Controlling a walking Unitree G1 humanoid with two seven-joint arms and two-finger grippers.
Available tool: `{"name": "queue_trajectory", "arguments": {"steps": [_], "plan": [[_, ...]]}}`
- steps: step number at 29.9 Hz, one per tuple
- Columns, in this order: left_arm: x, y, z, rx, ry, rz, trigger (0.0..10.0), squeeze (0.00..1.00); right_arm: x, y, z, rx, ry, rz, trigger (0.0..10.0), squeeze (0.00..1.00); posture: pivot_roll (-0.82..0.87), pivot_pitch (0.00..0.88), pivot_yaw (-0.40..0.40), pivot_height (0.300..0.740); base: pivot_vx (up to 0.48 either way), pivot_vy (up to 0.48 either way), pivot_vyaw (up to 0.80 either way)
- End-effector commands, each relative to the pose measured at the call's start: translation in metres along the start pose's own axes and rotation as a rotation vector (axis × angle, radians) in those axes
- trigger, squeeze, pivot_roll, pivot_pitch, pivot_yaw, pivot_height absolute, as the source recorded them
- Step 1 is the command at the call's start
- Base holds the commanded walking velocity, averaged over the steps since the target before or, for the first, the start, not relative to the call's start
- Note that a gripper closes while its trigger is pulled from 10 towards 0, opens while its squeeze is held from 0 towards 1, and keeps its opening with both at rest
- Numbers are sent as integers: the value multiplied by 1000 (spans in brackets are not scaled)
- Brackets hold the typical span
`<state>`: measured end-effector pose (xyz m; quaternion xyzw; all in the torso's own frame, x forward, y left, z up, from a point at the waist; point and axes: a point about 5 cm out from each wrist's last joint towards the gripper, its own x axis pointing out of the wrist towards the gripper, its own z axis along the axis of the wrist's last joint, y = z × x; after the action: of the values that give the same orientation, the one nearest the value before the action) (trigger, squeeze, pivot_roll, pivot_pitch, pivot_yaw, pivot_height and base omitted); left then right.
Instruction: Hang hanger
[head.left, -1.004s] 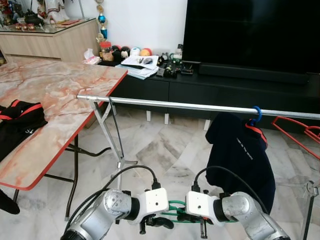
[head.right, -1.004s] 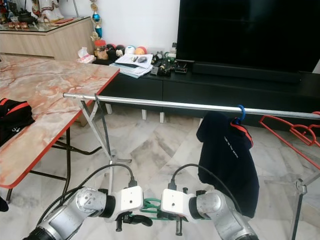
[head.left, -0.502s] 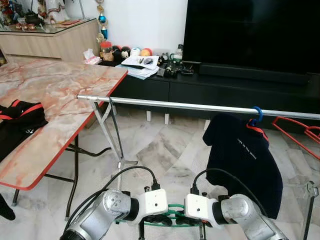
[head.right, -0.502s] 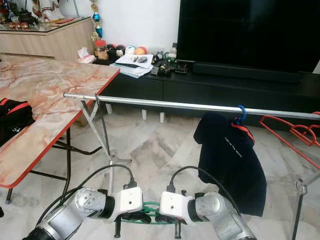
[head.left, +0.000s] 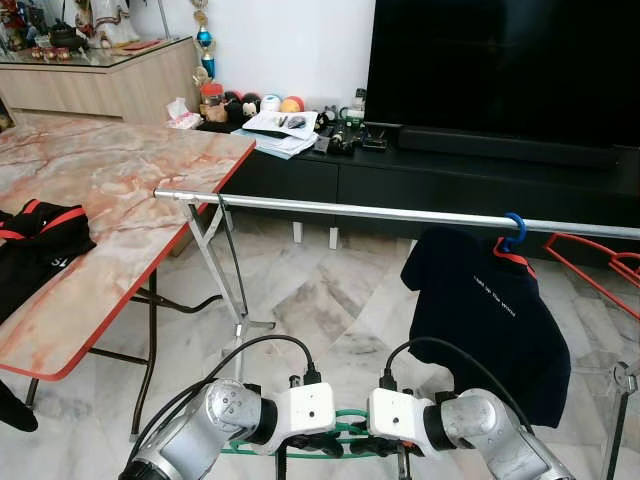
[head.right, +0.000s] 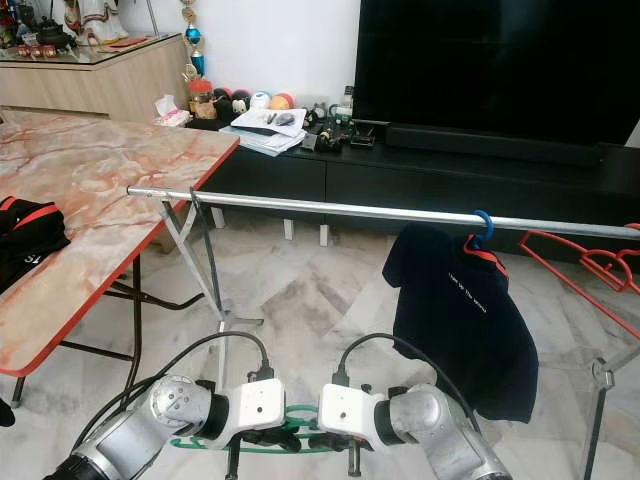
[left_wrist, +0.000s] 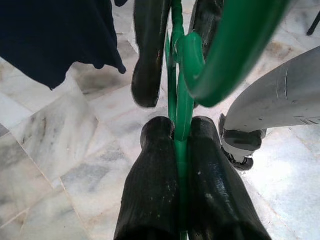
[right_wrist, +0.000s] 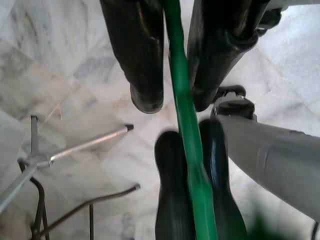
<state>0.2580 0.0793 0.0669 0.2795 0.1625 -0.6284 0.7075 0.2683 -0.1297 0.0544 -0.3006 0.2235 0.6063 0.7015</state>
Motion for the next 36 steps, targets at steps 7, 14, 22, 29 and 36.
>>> {"name": "queue_trajectory", "arguments": {"steps": [7,14,22,29,36], "plan": [[-4,10,-14,66,104,78,0,0,-12,-3,3,-47,1,27,10000,1000,111,0,-4,740,0,0,0],[-10,15,-31,74,205,156,0,0,-31,-11,-17,-46,106,-24,10000,965,114,0,-4,740,0,0,0],[-24,16,-56,-4,313,366,314,0,-89,-49,-60,259,66,-585,10000,0,104,0,1,740,0,0,0],[-19,15,-50,-144,264,533,10000,0,-88,-35,-110,627,88,-943,10000,0,112,0,5,740,0,0,0],[-30,8,-42,-363,81,746,10000,0,-54,35,-160,1101,242,-1145,10000,0,132,0,9,740,0,0,0]]}}
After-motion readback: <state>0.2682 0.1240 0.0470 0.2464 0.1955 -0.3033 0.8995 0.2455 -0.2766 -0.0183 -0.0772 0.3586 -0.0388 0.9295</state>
